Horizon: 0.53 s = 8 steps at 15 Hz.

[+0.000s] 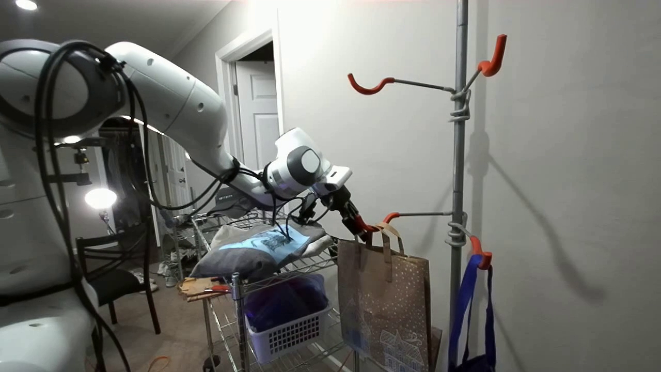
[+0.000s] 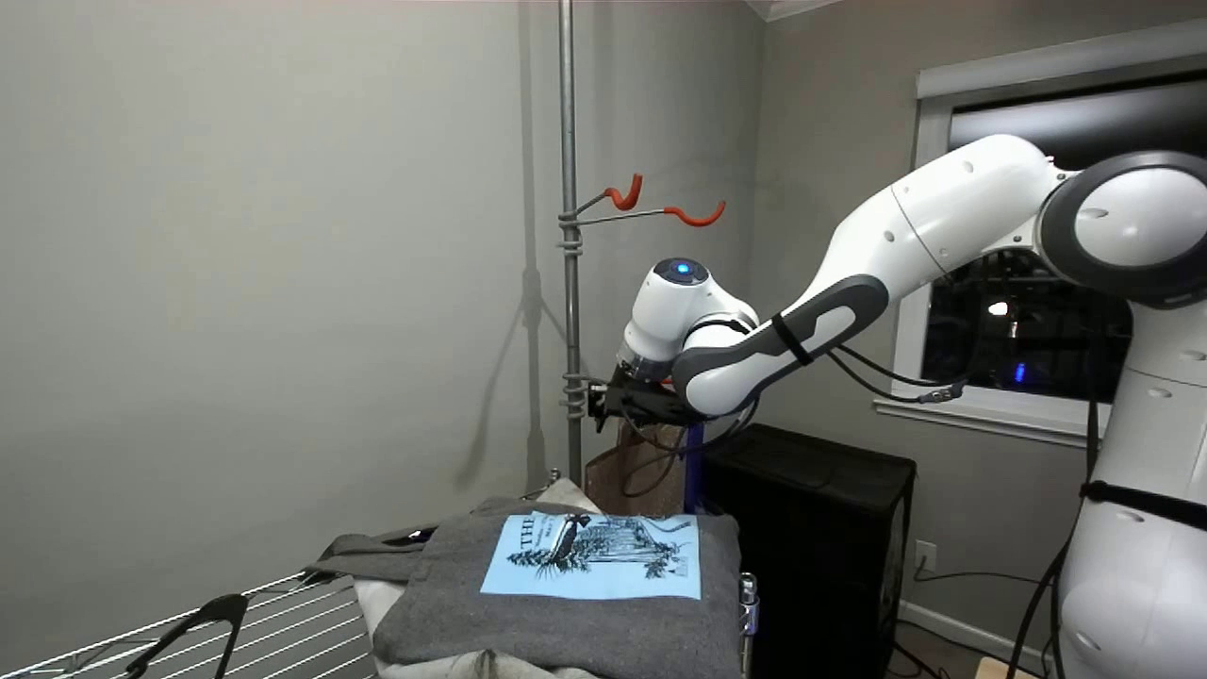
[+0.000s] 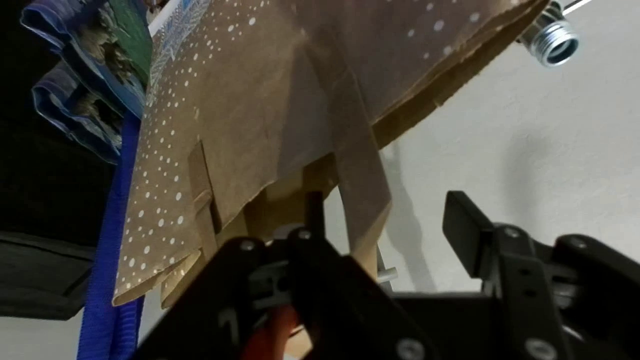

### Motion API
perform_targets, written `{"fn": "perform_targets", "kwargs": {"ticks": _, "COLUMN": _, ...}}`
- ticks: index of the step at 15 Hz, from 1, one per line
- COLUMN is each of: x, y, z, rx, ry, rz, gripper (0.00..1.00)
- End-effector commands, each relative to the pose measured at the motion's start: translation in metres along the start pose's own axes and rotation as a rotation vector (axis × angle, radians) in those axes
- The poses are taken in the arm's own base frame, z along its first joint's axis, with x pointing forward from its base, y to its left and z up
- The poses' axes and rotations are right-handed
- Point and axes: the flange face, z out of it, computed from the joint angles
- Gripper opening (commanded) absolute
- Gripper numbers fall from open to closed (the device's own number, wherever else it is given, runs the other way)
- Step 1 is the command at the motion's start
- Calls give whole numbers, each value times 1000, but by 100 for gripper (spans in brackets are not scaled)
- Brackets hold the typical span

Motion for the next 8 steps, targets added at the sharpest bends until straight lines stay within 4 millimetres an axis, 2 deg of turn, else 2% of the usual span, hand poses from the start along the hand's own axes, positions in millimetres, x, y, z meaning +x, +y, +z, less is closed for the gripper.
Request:
{"fn": "perform_targets", "kwargs": {"ticks": 1, "x": 2, "y": -3, "z": 5, "rx": -1, "ry": 19, "rz": 8, "gripper": 33}}
{"fn": "perform_targets", "kwargs": {"ticks": 5, "x": -3, "y": -4, "z": 0, "rx": 3, "ry": 28, "rz": -14, "gripper": 7}}
{"fn": "perform_targets", "kwargs": {"ticks": 8, "x": -9, "y": -9, "z": -11, "rx": 14, "ry": 42, "rz": -44, "gripper": 3}}
